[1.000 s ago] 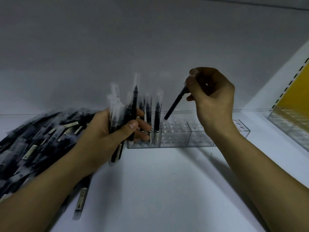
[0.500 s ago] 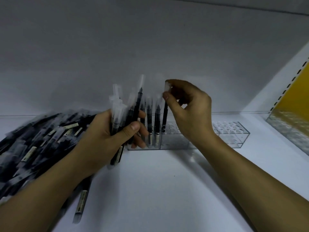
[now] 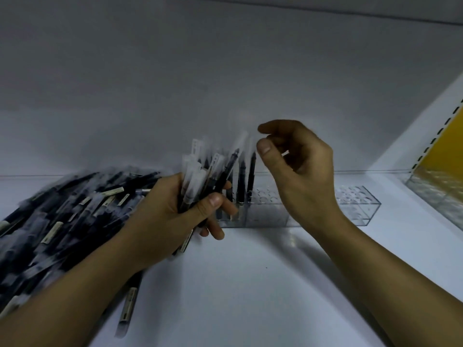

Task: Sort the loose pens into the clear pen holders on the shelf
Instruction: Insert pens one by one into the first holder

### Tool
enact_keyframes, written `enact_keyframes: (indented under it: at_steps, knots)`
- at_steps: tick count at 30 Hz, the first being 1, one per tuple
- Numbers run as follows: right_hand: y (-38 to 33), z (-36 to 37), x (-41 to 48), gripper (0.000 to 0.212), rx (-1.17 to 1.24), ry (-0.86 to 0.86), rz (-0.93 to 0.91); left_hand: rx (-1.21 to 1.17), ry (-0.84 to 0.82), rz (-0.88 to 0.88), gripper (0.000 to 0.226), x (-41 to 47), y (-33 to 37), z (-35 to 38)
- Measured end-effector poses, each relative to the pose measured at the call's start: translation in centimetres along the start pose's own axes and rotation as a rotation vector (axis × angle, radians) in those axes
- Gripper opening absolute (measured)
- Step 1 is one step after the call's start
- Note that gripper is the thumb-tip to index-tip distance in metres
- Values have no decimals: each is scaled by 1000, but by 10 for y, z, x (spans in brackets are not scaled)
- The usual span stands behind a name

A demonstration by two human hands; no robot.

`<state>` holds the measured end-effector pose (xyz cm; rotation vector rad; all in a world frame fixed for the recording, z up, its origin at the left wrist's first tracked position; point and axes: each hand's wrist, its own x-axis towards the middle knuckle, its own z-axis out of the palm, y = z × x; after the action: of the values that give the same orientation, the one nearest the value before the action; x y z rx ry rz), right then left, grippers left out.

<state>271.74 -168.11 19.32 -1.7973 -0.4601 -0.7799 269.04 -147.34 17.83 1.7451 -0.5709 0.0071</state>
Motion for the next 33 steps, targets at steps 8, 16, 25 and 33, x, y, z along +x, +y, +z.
enact_keyframes:
  at_steps: [8, 16, 25, 33]
  knots:
    - [-14, 4, -7, 23, 296, -184, 142, 26, -31, -2, 27, 0, -2, 0]
    - [-14, -3, 3, 14, 428, -48, 261, 38, -23, -19, 27, -1, -3, 1]
    - [-6, -20, 17, 15, 244, 266, 187, 71, -6, -2, 14, 1, -9, 3]
    - [0, -16, 16, 13, 107, 185, 117, -94, -3, -8, 17, 3, -14, 1]
